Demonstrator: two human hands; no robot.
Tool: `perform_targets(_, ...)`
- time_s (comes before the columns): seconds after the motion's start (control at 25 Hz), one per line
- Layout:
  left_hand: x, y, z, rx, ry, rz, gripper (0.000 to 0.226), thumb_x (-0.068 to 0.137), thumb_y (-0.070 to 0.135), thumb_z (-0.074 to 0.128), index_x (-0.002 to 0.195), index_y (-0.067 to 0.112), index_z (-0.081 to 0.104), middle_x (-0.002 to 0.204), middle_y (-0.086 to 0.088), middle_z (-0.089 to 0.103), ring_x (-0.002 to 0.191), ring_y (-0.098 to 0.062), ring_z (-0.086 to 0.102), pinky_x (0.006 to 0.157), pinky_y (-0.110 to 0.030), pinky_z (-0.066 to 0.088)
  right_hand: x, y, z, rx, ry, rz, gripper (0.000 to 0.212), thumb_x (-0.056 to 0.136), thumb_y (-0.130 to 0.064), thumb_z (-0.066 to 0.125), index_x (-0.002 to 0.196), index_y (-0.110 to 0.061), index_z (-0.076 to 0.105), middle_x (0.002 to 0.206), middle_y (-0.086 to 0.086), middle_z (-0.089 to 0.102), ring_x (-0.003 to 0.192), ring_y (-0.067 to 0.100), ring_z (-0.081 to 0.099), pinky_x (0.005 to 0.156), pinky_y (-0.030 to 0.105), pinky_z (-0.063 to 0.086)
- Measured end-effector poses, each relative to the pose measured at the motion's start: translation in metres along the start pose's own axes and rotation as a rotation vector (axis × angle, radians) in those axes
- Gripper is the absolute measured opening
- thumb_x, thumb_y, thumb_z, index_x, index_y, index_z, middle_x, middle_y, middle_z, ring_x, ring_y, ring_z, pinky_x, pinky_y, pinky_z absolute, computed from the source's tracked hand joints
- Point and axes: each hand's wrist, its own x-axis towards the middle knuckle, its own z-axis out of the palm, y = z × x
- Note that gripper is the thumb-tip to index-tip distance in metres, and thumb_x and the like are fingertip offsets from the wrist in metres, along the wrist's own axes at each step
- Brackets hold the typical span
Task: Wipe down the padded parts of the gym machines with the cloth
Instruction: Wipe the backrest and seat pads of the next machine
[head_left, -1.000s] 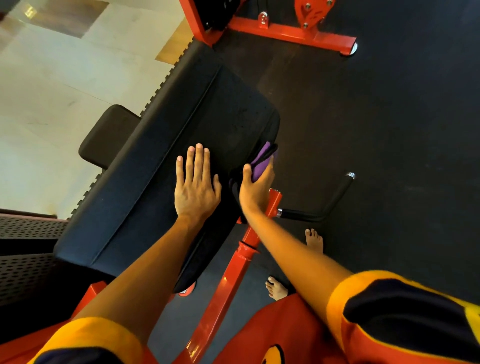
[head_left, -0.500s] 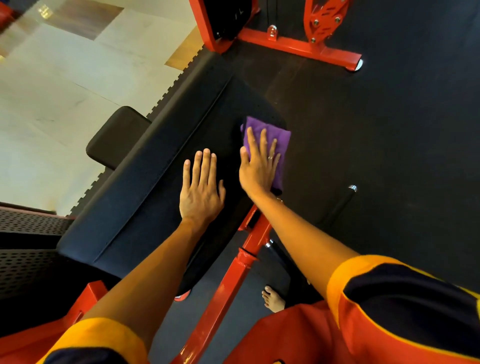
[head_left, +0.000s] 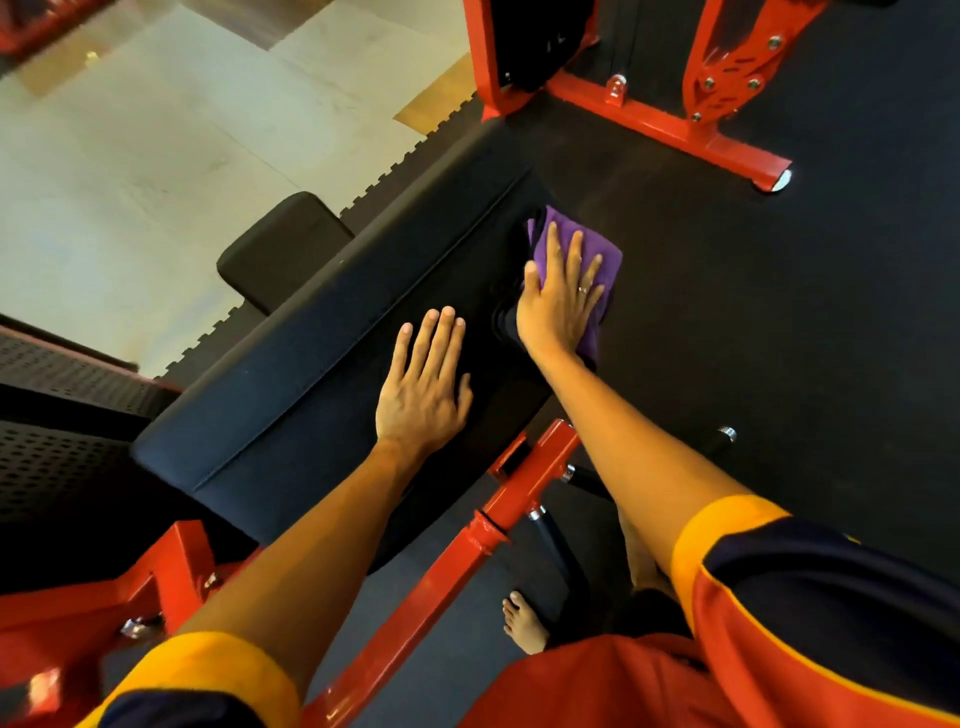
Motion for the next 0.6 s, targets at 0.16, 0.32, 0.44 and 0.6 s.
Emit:
perform_targets(0.16, 0.0, 0.001, 0.001, 0.009, 0.009, -0.014, 0.067, 0.104, 0.04, 0.038, 0.159, 0.005, 0.026, 0.168, -0.014, 0.018, 0.157, -0.028, 0.012, 0.127, -0.05, 0.015, -0.026, -0.012, 0.009, -0.069, -0.085, -0.5, 0.06, 0.106, -0.038, 0.04, 0.162, -0.027, 0.023, 0.171, 0.004, 0.015, 0.158, 0.031, 0.004, 0.128, 0.053, 0.005)
perform_targets(0.32, 0.001, 0.001, 0.0, -0.024, 0.045, -0.055, 0.066, 0.103, 0.038, 0.046, 0.158, 0.005, 0.029, 0.166, -0.014, 0.025, 0.155, -0.027, 0.018, 0.126, -0.05, 0.02, -0.027, 0.041, -0.008, -0.143, -0.203, -0.9, 0.063, 0.103, -0.044, 0.049, 0.161, -0.026, 0.029, 0.171, 0.006, 0.018, 0.158, 0.03, 0.008, 0.126, 0.055, 0.014)
perform_targets(0.44, 0.004, 0.003, -0.005, -0.047, 0.062, -0.11, 0.064, 0.105, 0.034, 0.046, 0.159, 0.005, 0.027, 0.167, -0.012, 0.023, 0.156, -0.025, 0.017, 0.126, -0.047, 0.021, 0.024, 0.036, -0.02, -0.167, -0.126, -0.775, 0.063, 0.104, -0.05, 0.043, 0.161, -0.025, 0.031, 0.17, 0.009, 0.019, 0.158, 0.034, 0.01, 0.125, 0.056, 0.015)
perform_targets(0.6, 0.013, 0.013, -0.006, -0.092, 0.125, -0.434, 0.061, 0.106, 0.028, 0.045, 0.159, 0.005, 0.026, 0.167, -0.013, 0.021, 0.156, -0.025, 0.015, 0.127, -0.046, 0.017, 0.038, -0.028, -0.002, -0.129, -0.101, -0.626, 0.061, 0.106, -0.049, 0.034, 0.162, -0.025, 0.028, 0.17, 0.008, 0.017, 0.157, 0.04, 0.007, 0.126, 0.059, 0.006)
